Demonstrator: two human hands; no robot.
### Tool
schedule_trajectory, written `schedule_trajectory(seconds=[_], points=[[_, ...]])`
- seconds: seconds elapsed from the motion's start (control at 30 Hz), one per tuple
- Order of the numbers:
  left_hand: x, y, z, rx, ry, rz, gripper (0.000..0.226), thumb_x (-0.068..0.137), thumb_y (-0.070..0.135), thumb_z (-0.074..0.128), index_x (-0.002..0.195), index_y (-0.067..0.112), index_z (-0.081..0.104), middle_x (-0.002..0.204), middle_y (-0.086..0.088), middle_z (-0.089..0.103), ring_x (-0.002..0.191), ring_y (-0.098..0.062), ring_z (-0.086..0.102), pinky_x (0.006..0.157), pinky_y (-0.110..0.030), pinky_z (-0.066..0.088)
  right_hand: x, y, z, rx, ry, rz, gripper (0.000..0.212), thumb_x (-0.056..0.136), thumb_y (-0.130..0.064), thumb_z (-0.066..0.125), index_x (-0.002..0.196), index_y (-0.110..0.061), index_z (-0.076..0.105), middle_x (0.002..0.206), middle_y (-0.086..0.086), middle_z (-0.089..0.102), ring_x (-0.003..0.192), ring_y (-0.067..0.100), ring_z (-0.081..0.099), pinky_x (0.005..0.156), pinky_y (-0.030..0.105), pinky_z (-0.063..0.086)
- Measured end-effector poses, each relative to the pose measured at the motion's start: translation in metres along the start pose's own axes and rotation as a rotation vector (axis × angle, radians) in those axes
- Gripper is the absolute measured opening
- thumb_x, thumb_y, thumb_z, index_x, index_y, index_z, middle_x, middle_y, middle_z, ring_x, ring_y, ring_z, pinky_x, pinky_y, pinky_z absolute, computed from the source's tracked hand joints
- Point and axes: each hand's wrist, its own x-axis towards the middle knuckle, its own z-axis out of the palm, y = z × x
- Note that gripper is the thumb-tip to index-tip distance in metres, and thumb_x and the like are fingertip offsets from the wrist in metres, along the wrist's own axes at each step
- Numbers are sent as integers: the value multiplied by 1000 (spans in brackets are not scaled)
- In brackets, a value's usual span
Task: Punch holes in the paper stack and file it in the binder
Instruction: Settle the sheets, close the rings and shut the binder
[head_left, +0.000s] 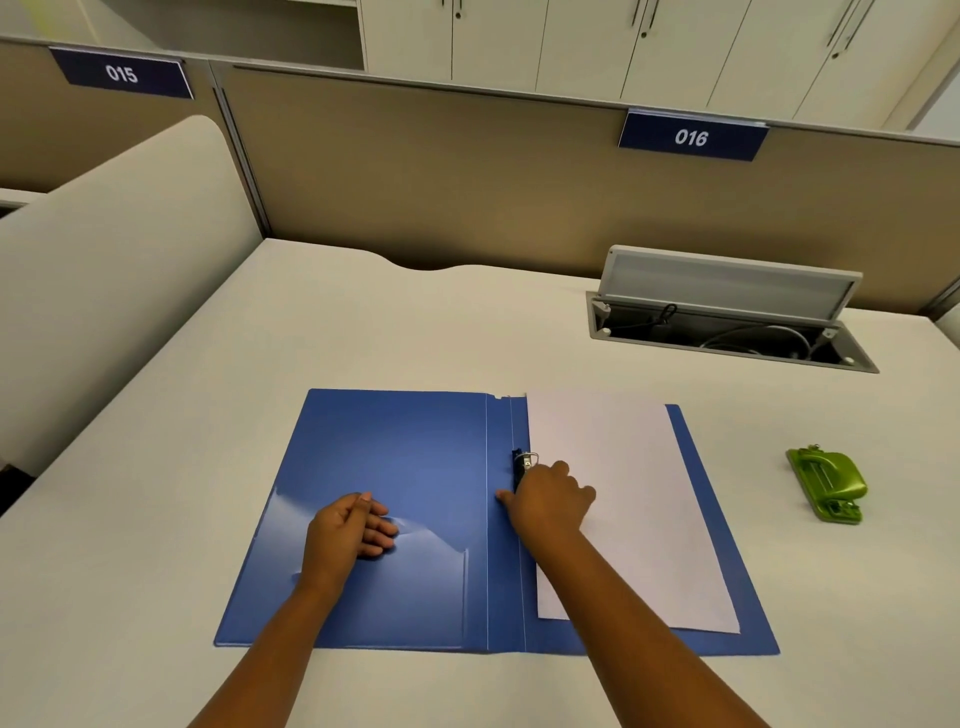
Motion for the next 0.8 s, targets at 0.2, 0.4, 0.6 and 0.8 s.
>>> schedule_trajectory(seconds=[0.2, 0.4, 0.6, 0.8], points=[[0, 2, 1, 6, -6, -6, 34, 97, 14, 38, 75, 0, 61, 61, -10, 67, 42, -12, 64, 40, -15, 50, 8, 4, -10, 170, -106, 80, 33, 83, -38, 55, 108, -16, 57, 108, 2, 60, 100, 21, 58, 84, 31, 37], [-1, 5, 1, -14, -20, -13, 34, 96, 13, 38, 75, 0, 60, 57, -7, 66, 41, -12, 63, 39, -14, 49, 12, 11, -7, 438, -162, 121, 23, 74, -38, 59, 74, -17, 50, 74, -1, 54, 74, 18, 56, 71, 28, 41], [-1, 4, 1, -4, -18, 4, 33, 97, 13, 38, 74, 1, 60, 60, -10, 66, 41, -12, 63, 40, -14, 49, 16, 23, -10, 541, -121, 113, 31, 74, -39, 61, 62, -13, 48, 55, -3, 46, 50, 10, 45, 52, 20, 33], [-2, 2, 2, 8, 6, 19, 33, 96, 14, 40, 73, 3, 61, 59, -9, 66, 41, -12, 62, 40, -14, 49, 13, 32, -13, 517, -12, 56, 24, 76, -28, 61, 59, -12, 58, 50, -1, 46, 47, 14, 43, 49, 21, 31]])
